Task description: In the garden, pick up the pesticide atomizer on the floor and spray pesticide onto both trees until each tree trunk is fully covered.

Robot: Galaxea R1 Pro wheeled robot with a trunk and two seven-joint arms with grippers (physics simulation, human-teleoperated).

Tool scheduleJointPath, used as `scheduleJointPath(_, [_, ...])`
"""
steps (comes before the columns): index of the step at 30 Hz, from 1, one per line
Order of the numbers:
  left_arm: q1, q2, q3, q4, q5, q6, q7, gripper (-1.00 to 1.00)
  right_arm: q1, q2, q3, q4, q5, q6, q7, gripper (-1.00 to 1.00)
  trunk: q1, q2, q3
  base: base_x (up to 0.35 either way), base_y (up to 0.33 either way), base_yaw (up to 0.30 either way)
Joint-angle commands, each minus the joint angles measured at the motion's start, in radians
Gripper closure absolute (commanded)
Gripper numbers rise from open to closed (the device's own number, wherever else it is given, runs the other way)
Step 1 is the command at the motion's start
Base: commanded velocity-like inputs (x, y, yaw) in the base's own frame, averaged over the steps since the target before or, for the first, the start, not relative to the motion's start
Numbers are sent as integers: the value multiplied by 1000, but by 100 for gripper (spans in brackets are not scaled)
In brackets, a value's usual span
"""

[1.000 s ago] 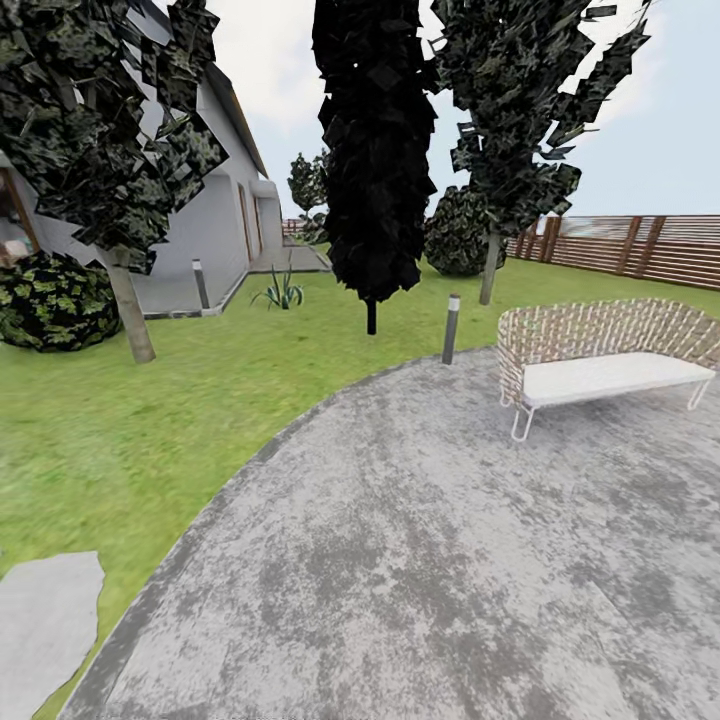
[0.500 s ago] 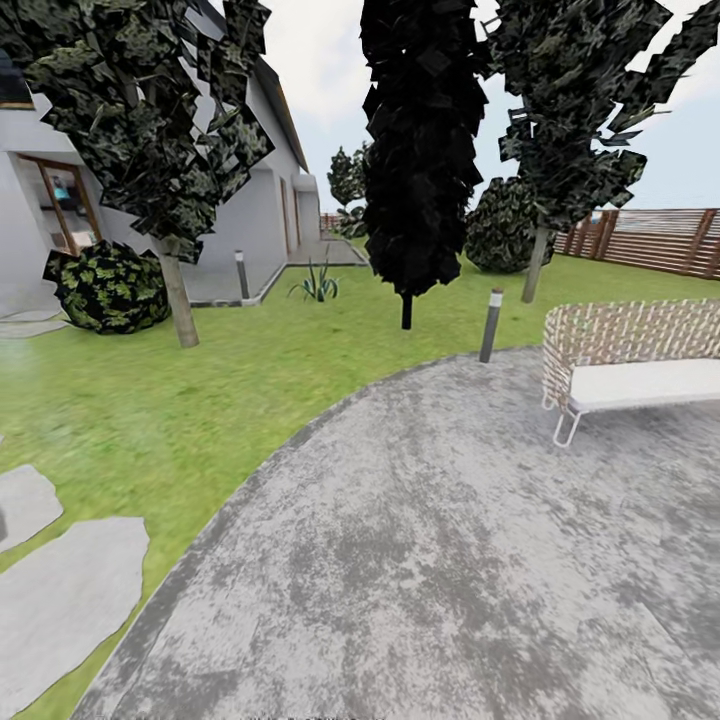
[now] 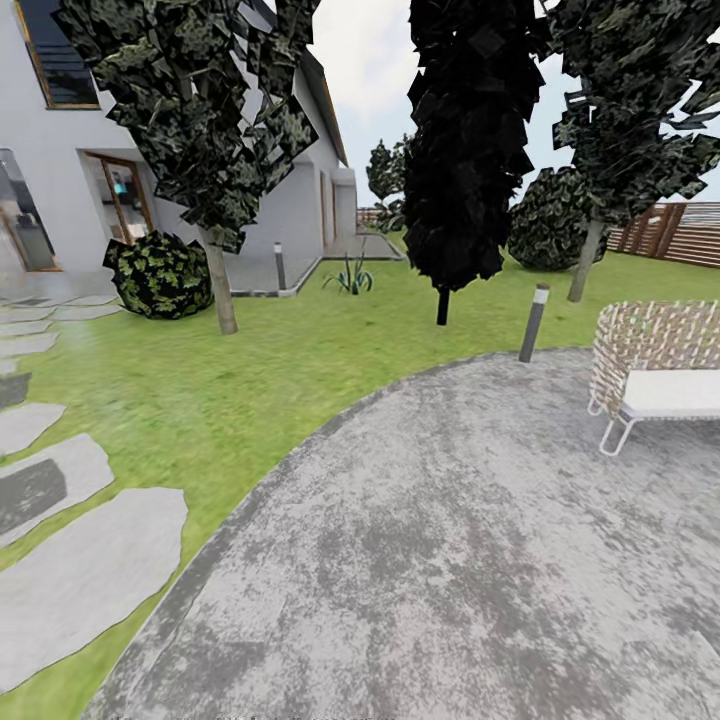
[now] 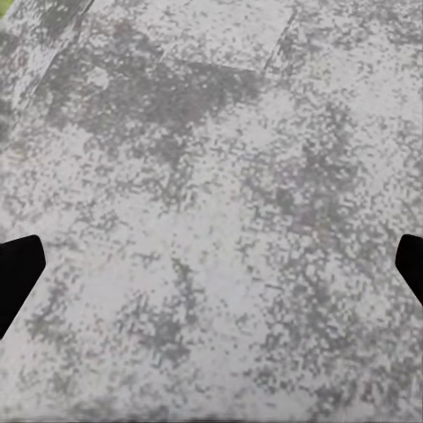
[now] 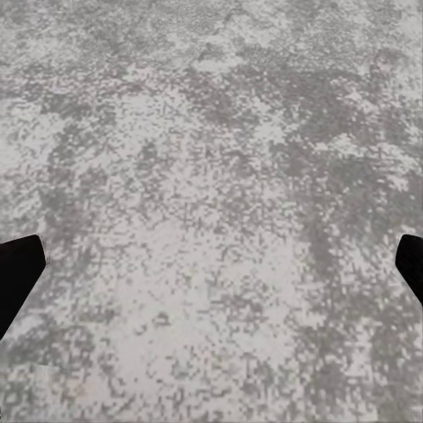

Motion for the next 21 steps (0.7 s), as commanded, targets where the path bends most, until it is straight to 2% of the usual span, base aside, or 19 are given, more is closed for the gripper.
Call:
scheduleJointPath(1, [-1, 0, -2, 1, 7, -3, 0, -100, 0, 0, 0, 0, 1, -3, 0, -100, 4, -8, -5, 0, 0, 242])
scheduleJointPath(21, [-1, 0, -2, 1, 7, -3, 1, -100, 0, 0, 0, 0, 1, -3, 0, -100, 80, -148, -88, 0, 0, 242])
